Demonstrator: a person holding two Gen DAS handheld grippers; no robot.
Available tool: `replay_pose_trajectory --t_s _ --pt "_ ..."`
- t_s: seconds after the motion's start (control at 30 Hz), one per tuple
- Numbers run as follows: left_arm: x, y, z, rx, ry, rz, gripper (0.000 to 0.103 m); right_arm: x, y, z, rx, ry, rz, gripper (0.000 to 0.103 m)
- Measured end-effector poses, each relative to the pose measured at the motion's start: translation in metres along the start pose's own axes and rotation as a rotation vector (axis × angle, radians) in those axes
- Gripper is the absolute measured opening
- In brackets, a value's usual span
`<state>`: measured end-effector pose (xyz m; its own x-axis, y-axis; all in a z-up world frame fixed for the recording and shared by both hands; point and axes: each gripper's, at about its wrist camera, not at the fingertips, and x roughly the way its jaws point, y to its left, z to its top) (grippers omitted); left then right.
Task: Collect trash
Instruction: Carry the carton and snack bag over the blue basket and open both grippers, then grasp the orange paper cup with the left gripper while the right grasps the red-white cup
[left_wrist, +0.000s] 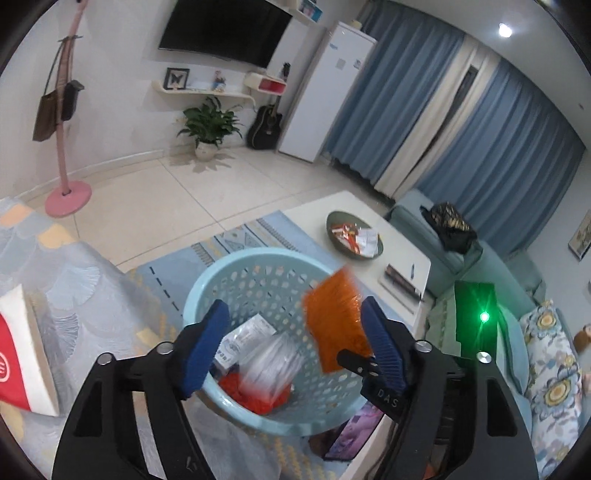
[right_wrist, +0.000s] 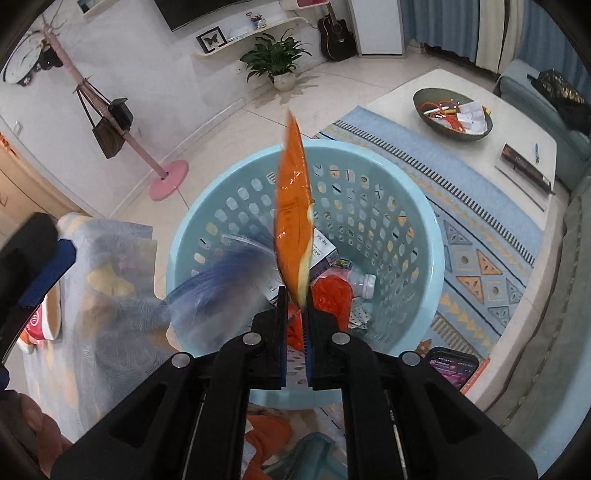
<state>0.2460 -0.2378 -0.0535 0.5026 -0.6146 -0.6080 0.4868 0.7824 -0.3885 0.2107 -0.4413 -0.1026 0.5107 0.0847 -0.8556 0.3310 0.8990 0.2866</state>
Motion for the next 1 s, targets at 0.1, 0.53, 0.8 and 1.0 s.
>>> replay_pose_trajectory --t_s 0.1,0.53,0.8,1.0 --pt "-0.005 0.003 0.003 -0.016 -0.014 -0.002 0.075 -0.003 -0.004 0.001 0.012 -0.009 0.014 0.009" --pt "-0.072 0.018 -0.001 -0.008 -0.169 0.110 0.086 -0.038 0.013 -0.003 0.010 -0.107 0.064 0.053" --pt "-0.128 0.039 -0.003 0.048 -0.268 0.238 0.089 -0.067 0.080 -0.013 -0.143 -0.174 0.111 0.057" --pt "-0.178 0.090 -0.006 0.005 -0.323 0.365 0.089 -0.076 0.147 -0.030 -0.322 -0.207 0.153 0.061"
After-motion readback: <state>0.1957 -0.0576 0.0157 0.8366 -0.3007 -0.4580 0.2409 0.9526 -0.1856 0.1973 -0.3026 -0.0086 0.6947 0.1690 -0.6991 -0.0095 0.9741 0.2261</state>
